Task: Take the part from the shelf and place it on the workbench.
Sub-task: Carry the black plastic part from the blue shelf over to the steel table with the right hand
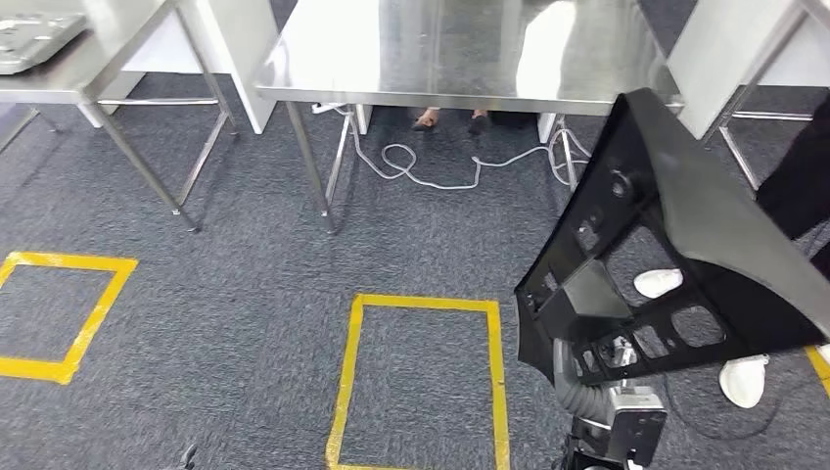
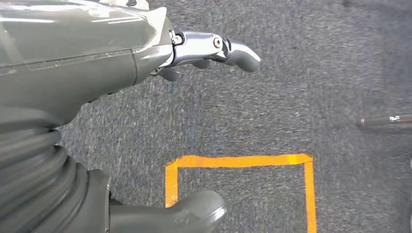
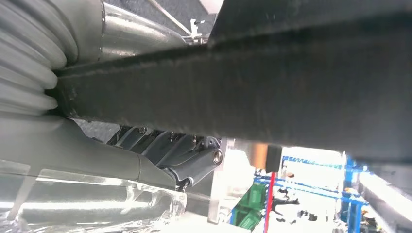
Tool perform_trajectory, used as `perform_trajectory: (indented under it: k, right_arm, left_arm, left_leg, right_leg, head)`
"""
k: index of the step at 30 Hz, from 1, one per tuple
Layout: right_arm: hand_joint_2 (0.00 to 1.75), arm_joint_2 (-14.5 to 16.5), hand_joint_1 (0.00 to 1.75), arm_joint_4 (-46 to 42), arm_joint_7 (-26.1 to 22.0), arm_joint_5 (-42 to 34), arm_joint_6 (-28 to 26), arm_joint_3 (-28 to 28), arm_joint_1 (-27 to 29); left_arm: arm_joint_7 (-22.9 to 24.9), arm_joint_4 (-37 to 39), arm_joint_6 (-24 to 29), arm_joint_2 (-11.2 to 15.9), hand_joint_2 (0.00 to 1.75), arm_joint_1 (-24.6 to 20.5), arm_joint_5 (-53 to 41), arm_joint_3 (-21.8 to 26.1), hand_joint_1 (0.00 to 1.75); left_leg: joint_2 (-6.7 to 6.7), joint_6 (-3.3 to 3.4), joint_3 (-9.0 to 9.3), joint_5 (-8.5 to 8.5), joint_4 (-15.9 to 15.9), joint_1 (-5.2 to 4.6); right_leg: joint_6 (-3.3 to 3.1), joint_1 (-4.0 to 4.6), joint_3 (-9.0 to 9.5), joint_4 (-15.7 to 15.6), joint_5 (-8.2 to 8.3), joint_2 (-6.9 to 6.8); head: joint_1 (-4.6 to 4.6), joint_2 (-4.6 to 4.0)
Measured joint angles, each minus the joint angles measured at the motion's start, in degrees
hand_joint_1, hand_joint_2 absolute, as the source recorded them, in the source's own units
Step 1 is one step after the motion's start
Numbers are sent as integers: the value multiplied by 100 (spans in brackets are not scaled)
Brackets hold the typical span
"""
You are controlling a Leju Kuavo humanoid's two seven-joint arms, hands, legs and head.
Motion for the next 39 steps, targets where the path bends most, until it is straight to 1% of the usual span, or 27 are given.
perform_trajectory:
  k: [2,3,5,7,8,9,11,12,13,17,18,19,20,22,23,24,25,26,27,28,29,31,33,35,37,38,39]
  right_arm:
    - [175,9,175,-10,1,-1,3,-8,-2]
    - [175,17,175,-18,1,-1,3,-14,-5]
    - [175,37,175,-28,2,4,9,-24,-8]
    - [175,49,175,-29,7,23,24,-30,-8]
    - [175,52,175,-29,12,41,33,-33,-8]
    - [175,61,175,-29,17,61,43,-38,-8]
    - [175,91,175,-28,23,102,71,-46,-14]
    - [175,109,175,-28,25,120,88,-49,-22]
    - [175,123,175,-27,28,134,104,-51,-32]
    - [175,143,175,-27,36,159,131,-55,-59]
    - [175,143,175,-28,36,163,130,-60,-65]
    - [175,143,175,-28,36,167,127,-69,-72]
    - [175,142,175,-28,36,170,120,-84,-73]
    - [175,140,175,-29,36,170,103,-127,-50]
    - [175,138,175,-29,37,169,93,-155,-27]
    - [175,137,175,-29,38,169,87,-183,-8]
    - [175,136,175,-31,38,171,82,-207,7]
    - [175,137,175,-39,38,179,80,-228,24]
    - [175,139,175,-49,39,191,80,-242,39]
    - [175,147,175,-66,41,205,82,-251,56]
    - [175,157,175,-84,45,222,86,-260,67]
    - [175,181,175,-110,54,246,96,-276,74]
    - [175,201,175,-132,64,263,109,-291,66]
    - [175,228,175,-150,79,277,122,-302,50]
    - [175,249,175,-154,101,287,131,-309,42]
    - [175,252,175,-154,112,289,133,-313,44]
    - [175,254,175,-154,119,290,134,-319,44]
  left_arm:
    - [-1,-2,0,-2,175,-3,-3,-4,0]
    - [-2,-3,-1,-4,175,-8,-5,-6,0]
    - [-3,-3,1,-3,175,-15,-5,-5,0]
    - [-2,-2,0,1,175,-3,-5,-2,0]
    - [-1,-1,-2,1,175,6,-5,-3,0]
    - [-1,-1,-3,1,175,12,-6,-3,0]
    - [-1,-1,-5,3,175,14,-7,-2,0]
    - [-1,-1,-6,5,175,12,-7,0,0]
    - [-1,-1,-6,6,175,10,-7,1,0]
    - [-1,-2,-11,4,175,10,-7,4,0]
    - [-2,-2,-22,2,175,14,-10,4,0]
    - [-2,-2,-40,-1,175,15,-16,5,0]
    - [-2,-1,-62,-3,175,14,-27,5,0]
    - [-1,1,-96,-3,175,4,-51,5,0]
    - [-1,3,-108,-4,175,2,-60,4,0]
    - [-1,5,-117,-7,175,1,-64,4,0]
    - [-1,7,-125,-12,175,0,-66,3,0]
    - [-1,8,-133,-18,175,-3,-68,3,0]
    - [0,8,-136,-22,175,-9,-67,3,0]
    - [1,9,-137,-26,175,-15,-67,3,0]
    - [1,9,-137,-29,175,-22,-66,3,0]
    - [0,9,-136,-32,175,-38,-66,3,0]
    - [-1,3,-137,-34,175,-55,-67,-1,0]
    - [-2,-1,-139,-33,175,-69,-70,-3,0]
    - [-1,2,-143,-29,175,-62,-69,-2,0]
    - [-1,4,-145,-27,175,-53,-70,-2,0]
    - [-1,8,-149,-27,175,-48,-71,-2,0]
  left_leg:
    - [25,-51,4,-67,66,32]
    - [53,-83,-58,-141,223,45]
    - [114,-147,-410,-375,871,68]
    - [134,-181,-924,-549,1600,90]
    - [138,-185,-1100,-497,1755,96]
    - [143,-178,-1162,-325,1684,99]
    - [159,-135,-989,211,1022,99]
    - [171,-107,-841,388,653,84]
    - [180,-77,-733,469,402,68]
    - [162,54,-570,396,152,14]
    - [154,91,-506,398,92,18]
    - [149,128,-437,398,36,27]
    - [149,163,-383,385,3,31]
    - [136,214,-316,323,-3,14]
    - [124,224,-276,285,-2,4]
    - [107,227,-225,242,-1,-5]
    - [93,222,-161,195,-1,-13]
    - [80,211,-91,141,-1,-20]
    - [70,190,-36,80,5,-38]
    - [64,165,0,25,9,-50]
    - [61,137,17,-20,14,-53]
    - [65,69,36,-70,11,-37]
    - [94,-11,46,-139,88,-14]
    - [125,-100,-169,-332,533,25]
    - [133,-180,-634,-538,1229,76]
    - [135,-206,-829,-530,1437,97]
    - [141,-221,-932,-417,1456,113]
  right_leg:
    - [-77,-11,45,-11,-32,-2]
    - [-119,-25,81,-18,-54,-3]
    - [-202,-27,154,-25,-111,-10]
    - [-245,-17,207,-24,-168,-11]
    - [-250,-15,242,-24,-201,-9]
    - [-245,-14,291,-24,-239,-6]
    - [-218,-15,391,-29,-325,-2]
    - [-191,5,433,-30,-374,-1]
    - [-163,21,454,-36,-414,-1]
    - [-32,58,540,-104,-510,-45]
    - [-20,67,532,-29,-555,-56]
    - [-28,75,449,183,-642,-59]
    - [-52,76,272,528,-757,-54]
    - [-82,77,-231,1284,-960,-35]
    - [-62,79,-419,1469,-946,-29]
    - [-19,80,-497,1425,-826,-26]
    - [33,82,-457,1159,-614,-26]
    - [78,83,-341,746,-350,-26]
    - [89,89,-213,376,-132,-28]
    - [60,95,-98,113,6,-27]
    - [7,112,-32,-16,66,-26]
    - [-116,136,25,-36,44,-18]
    - [-199,106,95,-80,22,-10]
    - [-270,71,183,-114,-17,-10]
    - [-316,78,232,-114,-73,-9]
    - [-321,82,256,-113,-102,-6]
    - [-316,84,288,-112,-133,-2]
  head:
    - [-14,1]
    - [-23,1]
    - [-41,0]
    - [-43,0]
    - [-43,0]
    - [-43,1]
    - [-43,0]
    - [-42,0]
    - [-40,-1]
    - [-32,0]
    - [-27,0]
    - [-20,0]
    - [-13,-1]
    - [-11,-1]
    - [-11,-1]
    - [-11,-1]
    - [-10,-1]
    - [-10,-1]
    - [-10,-1]
    - [-12,0]
    - [-18,0]
    - [-29,1]
    - [-44,1]
    - [-67,-1]
    - [-79,-1]
    - [-78,0]
    - [-80,0]
